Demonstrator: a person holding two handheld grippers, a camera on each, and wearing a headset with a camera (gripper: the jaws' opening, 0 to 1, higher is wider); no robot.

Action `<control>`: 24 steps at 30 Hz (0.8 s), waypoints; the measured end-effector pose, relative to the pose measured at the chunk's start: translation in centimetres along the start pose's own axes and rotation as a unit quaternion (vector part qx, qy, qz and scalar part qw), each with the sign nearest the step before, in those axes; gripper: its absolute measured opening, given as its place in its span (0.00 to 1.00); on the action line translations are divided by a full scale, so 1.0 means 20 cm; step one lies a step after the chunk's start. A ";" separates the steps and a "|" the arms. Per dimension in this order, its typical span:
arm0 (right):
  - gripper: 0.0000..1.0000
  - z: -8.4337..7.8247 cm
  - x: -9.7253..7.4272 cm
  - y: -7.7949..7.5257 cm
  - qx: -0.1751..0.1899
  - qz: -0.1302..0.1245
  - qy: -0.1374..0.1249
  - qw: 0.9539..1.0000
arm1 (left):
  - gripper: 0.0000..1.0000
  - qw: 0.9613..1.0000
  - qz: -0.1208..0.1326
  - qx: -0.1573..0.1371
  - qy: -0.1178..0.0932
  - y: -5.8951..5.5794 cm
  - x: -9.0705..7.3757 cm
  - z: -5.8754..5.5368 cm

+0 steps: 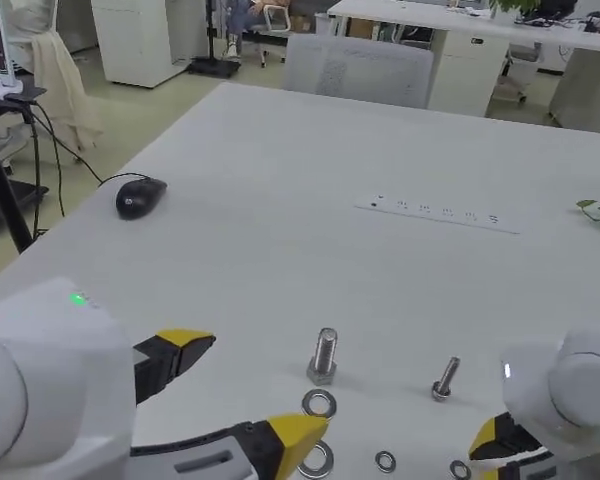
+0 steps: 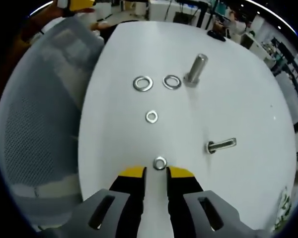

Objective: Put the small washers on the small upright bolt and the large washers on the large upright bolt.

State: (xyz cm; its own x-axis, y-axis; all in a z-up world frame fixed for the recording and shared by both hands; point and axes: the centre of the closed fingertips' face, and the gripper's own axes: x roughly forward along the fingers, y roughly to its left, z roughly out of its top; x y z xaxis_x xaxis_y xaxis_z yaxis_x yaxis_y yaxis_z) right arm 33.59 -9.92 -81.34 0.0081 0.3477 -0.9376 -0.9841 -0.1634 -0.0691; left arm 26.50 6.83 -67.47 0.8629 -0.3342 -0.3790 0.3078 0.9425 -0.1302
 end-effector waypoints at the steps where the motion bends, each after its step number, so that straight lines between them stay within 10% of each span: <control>1: 0.17 0.00 0.01 -0.01 -0.002 0.001 0.001 1.000 | 0.65 1.000 0.000 0.000 0.000 0.00 0.00 0.00; 24: 0.17 0.00 0.05 0.01 -0.027 0.033 0.022 0.999 | 0.65 1.000 0.008 -0.009 0.002 0.00 0.01 -0.01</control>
State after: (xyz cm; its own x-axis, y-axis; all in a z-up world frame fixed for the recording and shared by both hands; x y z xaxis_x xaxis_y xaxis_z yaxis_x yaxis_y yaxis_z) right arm 33.44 -9.62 -82.32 -0.0484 0.2940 -0.9546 -0.9719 -0.2342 -0.0228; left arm 26.48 6.72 -67.77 0.8663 -0.3185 -0.3847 0.2858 0.9478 -0.1411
